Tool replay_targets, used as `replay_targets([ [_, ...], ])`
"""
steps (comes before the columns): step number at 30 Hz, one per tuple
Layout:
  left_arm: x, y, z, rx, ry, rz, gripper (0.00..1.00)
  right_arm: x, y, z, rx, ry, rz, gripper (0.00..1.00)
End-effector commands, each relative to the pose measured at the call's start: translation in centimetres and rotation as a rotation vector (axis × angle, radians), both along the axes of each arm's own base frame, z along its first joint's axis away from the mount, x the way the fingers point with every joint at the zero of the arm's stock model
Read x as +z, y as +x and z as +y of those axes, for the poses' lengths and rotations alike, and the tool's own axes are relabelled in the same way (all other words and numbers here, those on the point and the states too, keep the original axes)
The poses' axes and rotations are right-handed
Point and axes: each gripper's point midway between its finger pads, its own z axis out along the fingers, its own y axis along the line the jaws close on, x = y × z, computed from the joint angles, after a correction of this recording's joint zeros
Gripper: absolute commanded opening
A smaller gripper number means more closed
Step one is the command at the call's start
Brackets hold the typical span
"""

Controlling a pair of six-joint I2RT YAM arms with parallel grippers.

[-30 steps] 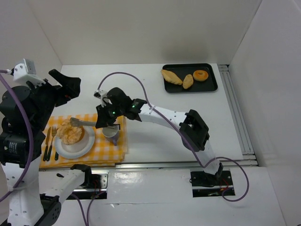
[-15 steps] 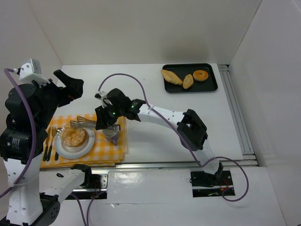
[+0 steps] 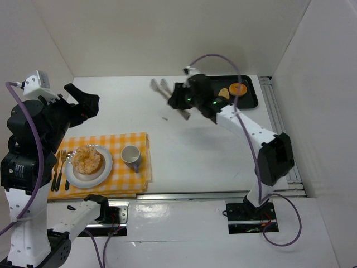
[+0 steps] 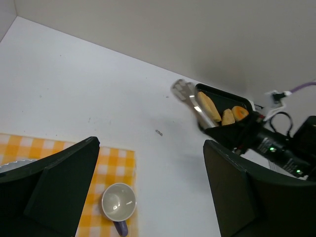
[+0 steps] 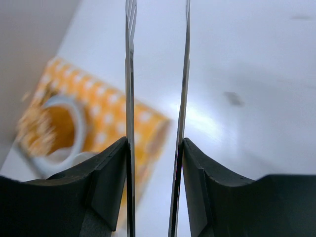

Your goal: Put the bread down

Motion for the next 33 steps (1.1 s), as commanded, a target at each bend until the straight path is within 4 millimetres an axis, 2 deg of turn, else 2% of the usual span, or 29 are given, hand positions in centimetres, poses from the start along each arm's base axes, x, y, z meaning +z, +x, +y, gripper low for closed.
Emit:
replay_targets([
  [1,0.3,0.3,0.2,0.004,0.021,-0.027,1.0,-0.2,5.0,-12.6,-0.422,-0.059,-0.023,0.53],
  [2,0.3,0.3,0.2,0.004,0.021,-0.027,1.0,-0.1,5.5,-15.3,-0.488,-0.056,-0.022,0.53],
  [3,0.2,0.5,-0.1,-0.005,0.021,-0.029,1.0,-0.7,6.7,-19.5,-0.581,-0.058,-0.004,0.53],
  [4,0.0,0.8,-0.3,-0.017,0.02,-0.02,1.0,-1.9,7.1,-21.5,-0.624,-0.07,0.014,0.53],
  [5,0.0,0.8,-0.3,-0.017,0.02,-0.02,1.0,-1.9,7.6,-23.2,-0.661,-0.07,0.015,0.54],
  [6,-0.1,1.0,-0.5,-0.026,0.019,-0.021,1.0,-3.1,7.8,-24.8,-0.689,-0.087,0.053,0.54],
  [7,-0.1,1.0,-0.5,-0.026,0.019,-0.021,1.0,-3.7,8.3,-27.7,-0.745,-0.091,0.074,0.57],
  [8,-0.1,1.0,-0.5,-0.026,0.019,-0.021,1.0,-3.7,8.5,-29.0,-0.768,-0.087,0.078,0.57],
  [9,-0.3,1.3,-0.7,-0.035,0.019,-0.012,1.0,-4.8,8.8,-29.7,-0.767,-0.069,0.115,0.57],
  [10,-0.4,1.5,-0.8,-0.035,0.018,-0.012,1.0,-5.2,9.1,-32.0,-0.802,-0.059,0.131,0.57],
  [12,-0.6,1.7,-0.8,-0.036,0.019,-0.01,1.0,-5.9,9.5,-33.7,-0.822,-0.031,0.155,0.57],
  [13,-0.6,1.6,-1.0,-0.045,0.017,-0.01,1.0,-6.6,9.8,-35.2,-0.841,-0.001,0.181,0.57],
  [14,-1.0,1.7,-1.0,-0.045,0.018,-0.001,1.0,-6.6,10.1,-35.9,-0.85,0.023,0.179,0.57],
  [16,-1.0,2.1,-1.0,-0.045,0.018,-0.001,1.0,-8.0,10.3,-37.5,-0.863,0.057,0.213,0.57],
  [20,-1.0,2.5,-1.2,-0.054,0.017,-0.001,1.0,-9.3,11.4,-38.9,-0.867,0.074,0.239,0.57],
  [21,-1.2,2.8,-1.3,-0.054,0.018,0.008,1.0,-9.1,11.8,-38.8,-0.863,0.089,0.236,0.57],
  [23,-1.4,2.9,-1.5,-0.063,0.017,0.01,1.0,-10.1,11.9,-39.0,-0.845,0.12,0.265,0.57],
  [27,-1.8,3.0,-1.5,-0.063,0.018,0.019,1.0,-10.2,12.9,-39.5,-0.835,0.164,0.258,0.58],
  [29,-1.6,3.1,-1.7,-0.072,0.015,0.01,1.0,-11.1,13.1,-39.5,-0.822,0.188,0.283,0.58],
  [30,-1.6,3.1,-1.7,-0.072,0.015,0.01,1.0,-11.1,13.0,-40.0,-0.831,0.189,0.283,0.58],
  [33,-1.9,3.2,-1.7,-0.072,0.016,0.019,1.0,-11.2,13.3,-39.7,-0.813,0.21,0.274,0.59],
])
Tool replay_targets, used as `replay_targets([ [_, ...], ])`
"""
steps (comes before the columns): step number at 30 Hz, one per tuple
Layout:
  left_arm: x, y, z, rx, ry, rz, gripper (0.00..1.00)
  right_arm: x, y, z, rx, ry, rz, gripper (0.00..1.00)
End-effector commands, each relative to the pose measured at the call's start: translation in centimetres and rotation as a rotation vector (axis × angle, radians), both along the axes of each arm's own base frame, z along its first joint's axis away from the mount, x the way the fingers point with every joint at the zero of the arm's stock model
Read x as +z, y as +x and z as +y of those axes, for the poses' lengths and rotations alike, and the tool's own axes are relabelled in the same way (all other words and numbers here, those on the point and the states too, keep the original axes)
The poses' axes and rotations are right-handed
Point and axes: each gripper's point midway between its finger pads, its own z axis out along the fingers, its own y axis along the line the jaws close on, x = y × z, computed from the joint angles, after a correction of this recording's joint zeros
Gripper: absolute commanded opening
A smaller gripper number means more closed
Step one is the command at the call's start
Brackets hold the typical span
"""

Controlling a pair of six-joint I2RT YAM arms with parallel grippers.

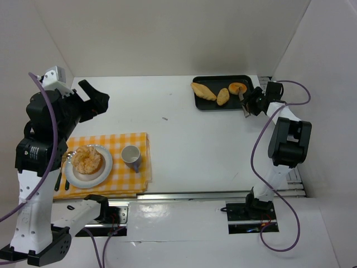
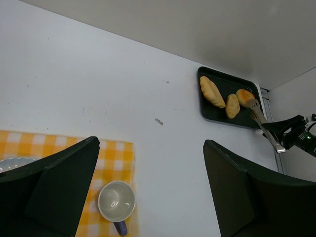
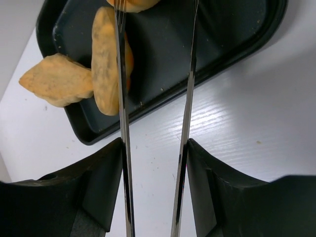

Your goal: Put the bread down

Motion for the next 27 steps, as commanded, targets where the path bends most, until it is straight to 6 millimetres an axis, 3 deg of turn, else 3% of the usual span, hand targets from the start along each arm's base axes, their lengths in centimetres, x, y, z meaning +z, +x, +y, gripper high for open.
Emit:
replay_targets([
  [1,1.1,0.3,-0.3,-0.023,0.012,-0.055,1.0,3.4,2.5,-0.7,0.002,0.026,-0.142,0.59],
  [9,1.2,0.2,-0.5,-0.03,-0.001,-0.065,1.0,3.8,2.2,-0.8,0.014,0.054,-0.176,0.6],
  [11,1.2,0.2,-0.5,-0.03,-0.001,-0.065,1.0,4.1,2.9,-0.9,0.021,0.057,-0.186,0.6],
  [15,1.1,0.3,-0.5,-0.03,-0.001,-0.065,1.0,2.2,3.8,-1.1,0.019,0.07,-0.143,0.59],
  [19,1.4,0.0,-0.5,-0.03,-0.002,-0.075,1.0,2.3,3.6,-1.1,0.019,0.071,-0.137,0.48],
  [20,1.4,0.0,-0.5,-0.03,-0.002,-0.075,1.0,1.8,3.3,-1.0,0.018,0.075,-0.124,0.41],
  [23,1.4,0.0,-0.5,-0.03,-0.002,-0.075,1.0,3.9,3.0,-1.0,0.026,0.055,-0.171,0.28],
  [24,1.4,0.0,-0.5,-0.03,-0.002,-0.075,1.0,4.1,2.8,-1.4,0.017,0.053,-0.174,0.19],
  [27,1.4,0.0,-0.5,-0.03,-0.002,-0.075,1.0,7.0,2.3,-1.2,0.02,0.037,-0.228,0.1],
])
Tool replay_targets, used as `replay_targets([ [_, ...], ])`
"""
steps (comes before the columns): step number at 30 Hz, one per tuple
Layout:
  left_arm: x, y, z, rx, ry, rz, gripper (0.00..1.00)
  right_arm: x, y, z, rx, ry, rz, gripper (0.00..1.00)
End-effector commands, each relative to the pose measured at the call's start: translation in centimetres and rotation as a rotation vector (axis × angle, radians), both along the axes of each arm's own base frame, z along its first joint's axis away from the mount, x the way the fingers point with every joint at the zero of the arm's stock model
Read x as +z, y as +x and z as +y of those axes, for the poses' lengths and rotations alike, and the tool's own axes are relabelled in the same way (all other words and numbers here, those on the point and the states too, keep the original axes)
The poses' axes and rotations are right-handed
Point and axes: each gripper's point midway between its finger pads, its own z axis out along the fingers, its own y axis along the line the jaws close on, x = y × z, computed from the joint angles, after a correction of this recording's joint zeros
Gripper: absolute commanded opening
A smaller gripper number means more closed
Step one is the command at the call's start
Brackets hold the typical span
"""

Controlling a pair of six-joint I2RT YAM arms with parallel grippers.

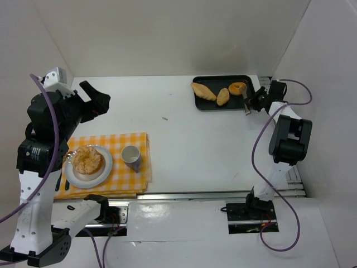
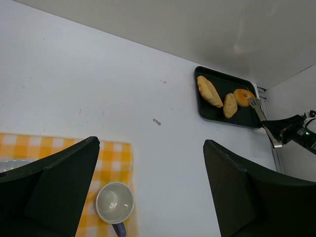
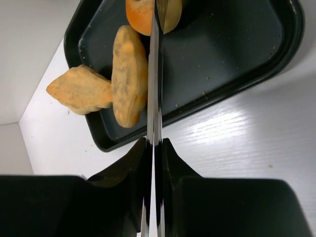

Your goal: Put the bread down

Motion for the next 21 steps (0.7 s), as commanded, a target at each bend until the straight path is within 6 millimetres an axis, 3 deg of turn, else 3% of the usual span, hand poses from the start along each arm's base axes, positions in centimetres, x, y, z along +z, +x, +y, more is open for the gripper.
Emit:
replay_targets([
  [1,1.6,0.0,0.0,-0.006,0.005,-0.065,1.0,7.9,-0.2,-0.5,-0.003,-0.051,-0.185,0.07],
  [6,2.0,-0.1,0.2,0.001,0.015,-0.076,1.0,11.8,-2.1,0.9,0.042,-0.045,-0.263,0.03],
  [7,2.0,-0.1,0.2,0.001,0.015,-0.076,1.0,13.9,-2.4,1.9,0.067,-0.053,-0.315,0.03],
  [9,2.4,-0.2,0.2,0.001,0.013,-0.085,1.0,15.4,-3.0,5.0,0.139,-0.054,-0.345,0.03],
  [10,2.4,-0.2,0.4,0.009,0.024,-0.086,1.0,16.6,-3.6,8.3,0.212,-0.063,-0.379,0.01],
  [13,2.8,-0.3,0.6,0.018,0.024,-0.096,1.0,17.8,-5.3,14.7,0.358,-0.046,-0.405,0.01],
  [14,2.9,-0.5,0.6,0.018,0.024,-0.096,1.0,17.8,-6.7,19.7,0.465,-0.024,-0.409,0.01],
  [16,3.1,-0.7,0.8,0.03,0.026,-0.097,1.0,18.6,-8.2,24.9,0.585,-0.011,-0.435,0.01],
  [17,3.5,-0.8,1.1,0.04,0.038,-0.109,1.0,17.6,-9.1,27.6,0.662,0.003,-0.412,0.01],
  [18,4.1,-0.9,1.3,0.05,0.038,-0.123,1.0,18.1,-11.5,32.3,0.782,0.02,-0.432,0.01],
  [20,4.3,-1.2,1.9,0.08,0.054,-0.121,1.0,17.6,-13.7,36.3,0.903,0.024,-0.427,0.01],
  [21,5.0,-1.5,2.2,0.091,0.052,-0.139,1.0,16.6,-16.0,39.8,1.006,0.044,-0.412,0.01],
])
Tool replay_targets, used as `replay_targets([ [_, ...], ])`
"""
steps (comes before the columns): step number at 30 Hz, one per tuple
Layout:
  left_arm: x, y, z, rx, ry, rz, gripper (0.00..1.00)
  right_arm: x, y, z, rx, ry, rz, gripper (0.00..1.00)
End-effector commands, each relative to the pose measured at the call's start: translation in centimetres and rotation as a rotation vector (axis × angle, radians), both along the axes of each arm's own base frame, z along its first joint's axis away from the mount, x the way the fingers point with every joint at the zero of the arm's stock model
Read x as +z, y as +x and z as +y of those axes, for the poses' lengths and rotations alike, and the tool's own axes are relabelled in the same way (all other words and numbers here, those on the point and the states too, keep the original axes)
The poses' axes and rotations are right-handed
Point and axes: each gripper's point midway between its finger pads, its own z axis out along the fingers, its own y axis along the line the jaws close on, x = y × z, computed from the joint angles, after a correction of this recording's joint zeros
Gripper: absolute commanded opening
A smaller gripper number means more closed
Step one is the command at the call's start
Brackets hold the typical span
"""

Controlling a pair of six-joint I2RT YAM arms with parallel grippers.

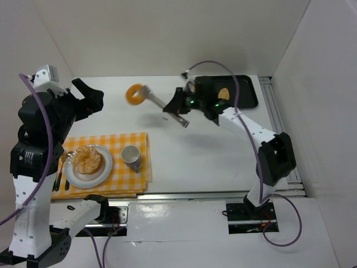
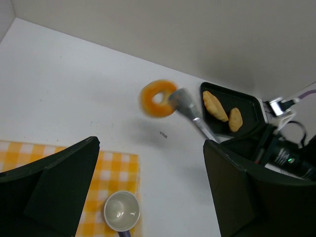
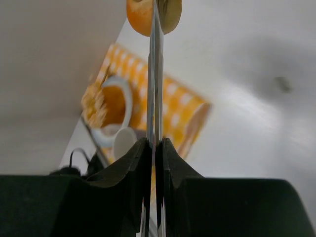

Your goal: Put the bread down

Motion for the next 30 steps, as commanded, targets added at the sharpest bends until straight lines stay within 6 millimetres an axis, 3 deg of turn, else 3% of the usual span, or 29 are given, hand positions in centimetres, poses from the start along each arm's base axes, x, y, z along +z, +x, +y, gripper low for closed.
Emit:
replay_targets([
  [1,3.2,-1.1,1.3,0.054,0.036,-0.093,1.0,2.1,-4.7,7.3,0.256,0.021,-0.077,0.01],
  [2,3.5,-1.3,1.5,0.063,0.037,-0.098,1.0,1.3,-6.6,9.6,0.327,0.015,-0.068,0.0],
  [4,3.9,-1.5,1.8,0.074,0.036,-0.109,1.0,1.9,-8.5,11.8,0.407,0.025,-0.084,0.0],
  [5,4.4,-1.7,1.8,0.075,0.035,-0.119,1.0,1.4,-10.4,13.6,0.474,0.029,-0.069,0.0],
  [7,4.4,-1.7,1.8,0.075,0.035,-0.12,1.0,1.9,-12.1,15.5,0.531,0.042,-0.08,0.0],
  [9,4.7,-1.8,1.8,0.075,0.033,-0.129,1.0,0.7,-14.8,17.8,0.607,0.019,-0.064,0.0],
  [10,4.7,-1.8,1.8,0.075,0.033,-0.129,1.0,1.4,-15.3,18.8,0.627,0.03,-0.08,0.0],
  [15,5.0,-1.5,1.7,0.073,0.044,-0.13,1.0,-1.4,-19.0,22.5,0.742,0.009,-0.027,0.0],
  [22,5.3,-1.5,1.9,0.082,0.064,-0.131,0.99,-5.8,-20.4,24.3,0.796,-0.03,0.05,0.0],
  [27,5.1,-1.2,1.8,0.081,0.066,-0.122,0.99,-6.4,-19.4,25.2,0.764,-0.029,0.036,0.0],
  [29,5.1,-1.2,1.8,0.08,0.075,-0.122,0.99,-7.3,-19.2,25.2,0.756,-0.054,0.064,0.05],
  [30,4.6,-0.7,1.8,0.079,0.079,-0.104,0.99,-7.3,-19.2,25.2,0.756,-0.054,0.064,0.14],
])
